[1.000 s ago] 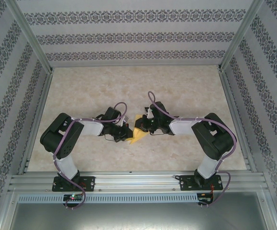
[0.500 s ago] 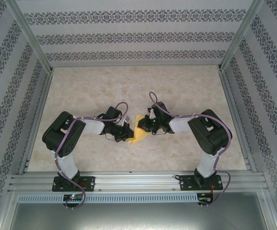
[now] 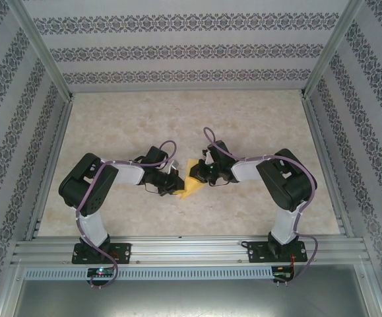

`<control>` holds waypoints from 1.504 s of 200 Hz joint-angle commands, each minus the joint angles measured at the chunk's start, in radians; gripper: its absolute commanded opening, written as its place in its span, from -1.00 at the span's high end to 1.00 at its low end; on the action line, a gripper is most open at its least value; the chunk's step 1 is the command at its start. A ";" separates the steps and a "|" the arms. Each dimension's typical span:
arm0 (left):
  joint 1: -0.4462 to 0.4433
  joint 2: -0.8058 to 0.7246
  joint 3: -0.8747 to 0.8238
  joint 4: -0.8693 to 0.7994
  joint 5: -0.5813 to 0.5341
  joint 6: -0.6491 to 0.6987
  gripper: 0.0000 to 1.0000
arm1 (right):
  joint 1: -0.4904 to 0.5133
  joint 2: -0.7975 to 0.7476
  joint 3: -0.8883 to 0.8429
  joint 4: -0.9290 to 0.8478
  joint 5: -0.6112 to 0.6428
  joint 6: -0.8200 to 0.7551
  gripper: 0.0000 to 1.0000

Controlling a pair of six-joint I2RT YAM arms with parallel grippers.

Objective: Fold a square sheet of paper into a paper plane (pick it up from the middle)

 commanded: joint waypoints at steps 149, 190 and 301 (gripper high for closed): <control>0.014 -0.004 -0.078 0.084 -0.047 -0.100 1.00 | -0.005 0.066 0.070 -0.043 -0.060 -0.043 0.76; 0.013 -0.007 -0.069 0.045 -0.055 -0.079 0.95 | -0.002 0.083 0.073 -0.124 -0.027 -0.075 0.78; 0.001 -0.072 -0.022 -0.142 -0.027 0.051 0.84 | 0.006 0.089 0.080 -0.221 0.007 -0.124 0.82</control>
